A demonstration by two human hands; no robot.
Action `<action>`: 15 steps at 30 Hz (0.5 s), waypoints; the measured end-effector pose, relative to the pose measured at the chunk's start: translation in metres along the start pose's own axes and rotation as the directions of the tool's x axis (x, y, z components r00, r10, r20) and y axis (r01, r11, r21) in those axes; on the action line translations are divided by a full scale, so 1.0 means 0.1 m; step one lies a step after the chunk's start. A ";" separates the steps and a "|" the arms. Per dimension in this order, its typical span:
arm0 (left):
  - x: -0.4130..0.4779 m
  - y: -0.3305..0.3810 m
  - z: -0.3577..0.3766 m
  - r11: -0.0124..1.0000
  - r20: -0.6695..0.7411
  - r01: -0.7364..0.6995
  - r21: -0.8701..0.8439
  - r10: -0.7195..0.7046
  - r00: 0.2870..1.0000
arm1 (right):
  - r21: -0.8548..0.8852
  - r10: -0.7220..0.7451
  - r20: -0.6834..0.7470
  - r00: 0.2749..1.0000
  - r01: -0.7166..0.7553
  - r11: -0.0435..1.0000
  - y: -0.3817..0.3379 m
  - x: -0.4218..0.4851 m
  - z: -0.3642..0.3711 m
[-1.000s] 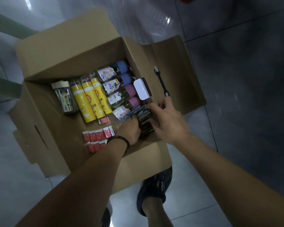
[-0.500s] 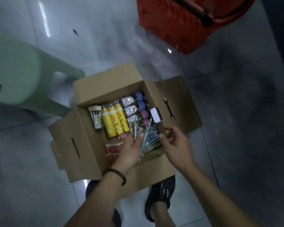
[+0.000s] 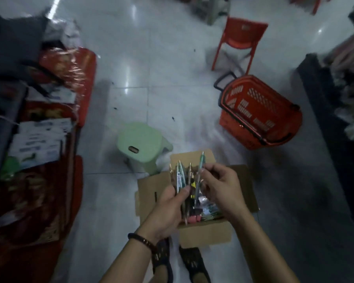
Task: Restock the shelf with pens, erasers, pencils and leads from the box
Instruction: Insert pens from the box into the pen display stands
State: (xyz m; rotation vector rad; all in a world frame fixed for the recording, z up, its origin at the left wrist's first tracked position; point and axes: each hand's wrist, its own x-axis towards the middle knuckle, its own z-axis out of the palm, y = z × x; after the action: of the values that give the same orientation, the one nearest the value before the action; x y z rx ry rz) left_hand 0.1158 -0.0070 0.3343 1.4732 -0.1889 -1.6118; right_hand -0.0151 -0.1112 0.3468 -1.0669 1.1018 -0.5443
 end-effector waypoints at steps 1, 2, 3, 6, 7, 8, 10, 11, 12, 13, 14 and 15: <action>-0.25 0.13 -0.06 0.998 -0.025 0.002 -0.060 -0.004 1.000 | 0.025 -0.013 0.040 0.999 0.012 1.000 -0.26 -0.12 0.12; -0.60 0.30 -0.15 0.992 -0.060 -0.021 -0.127 0.013 0.998 | 0.022 -0.031 0.107 0.994 0.028 0.999 -0.58 -0.28 0.30; -0.86 0.43 -0.18 0.982 -0.067 -0.039 -0.183 0.027 0.997 | 0.016 -0.056 0.156 0.986 0.054 0.998 -0.79 -0.39 0.43; -1.50 0.69 -0.28 0.962 -0.094 -0.110 -0.250 0.089 0.992 | 0.013 -0.143 0.322 0.936 0.146 0.989 -1.28 -0.67 0.78; -1.76 0.76 -0.33 0.950 -0.126 -0.160 -0.269 0.130 0.983 | 0.005 -0.147 0.393 0.908 0.158 0.988 -1.44 -0.80 0.94; -2.03 0.81 -0.38 0.935 -0.157 -0.203 -0.290 0.163 0.974 | -0.005 -0.154 0.467 0.871 0.177 0.984 -1.58 -0.95 1.10; -2.54 0.89 -0.49 0.896 -0.234 -0.297 -0.331 0.227 0.945 | -0.021 -0.171 0.597 0.784 0.228 0.973 -1.87 -1.25 1.43; -2.80 0.91 -0.56 0.869 -0.282 -0.349 -0.351 0.257 0.924 | -0.018 -0.176 0.650 0.739 0.247 0.969 -1.98 -1.38 1.61; -3.04 0.93 -0.61 0.842 -0.341 -0.398 -0.364 0.277 0.898 | -0.021 -0.180 0.691 0.700 0.268 0.963 -2.07 -1.50 1.78; -3.26 0.92 -0.68 0.816 -0.401 -0.437 -0.378 0.282 0.872 | -0.029 -0.181 0.726 0.663 0.293 0.956 -2.14 -1.61 1.95; -3.50 0.91 -0.74 0.784 -0.455 -0.476 -0.398 0.282 0.845 | -0.036 -0.183 0.759 0.625 0.321 0.947 -2.19 -1.74 2.14; -3.72 0.89 -0.83 0.748 -0.497 -0.513 -0.421 0.283 0.820 | -0.040 -0.184 0.787 0.589 0.346 0.937 -2.23 -1.86 2.32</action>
State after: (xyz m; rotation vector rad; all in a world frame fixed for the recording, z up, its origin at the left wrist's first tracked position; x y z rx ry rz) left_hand 0.1820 0.2356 0.6341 1.1723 0.1681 -0.8662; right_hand 0.1520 0.0393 0.6428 -1.4601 0.2064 -0.1488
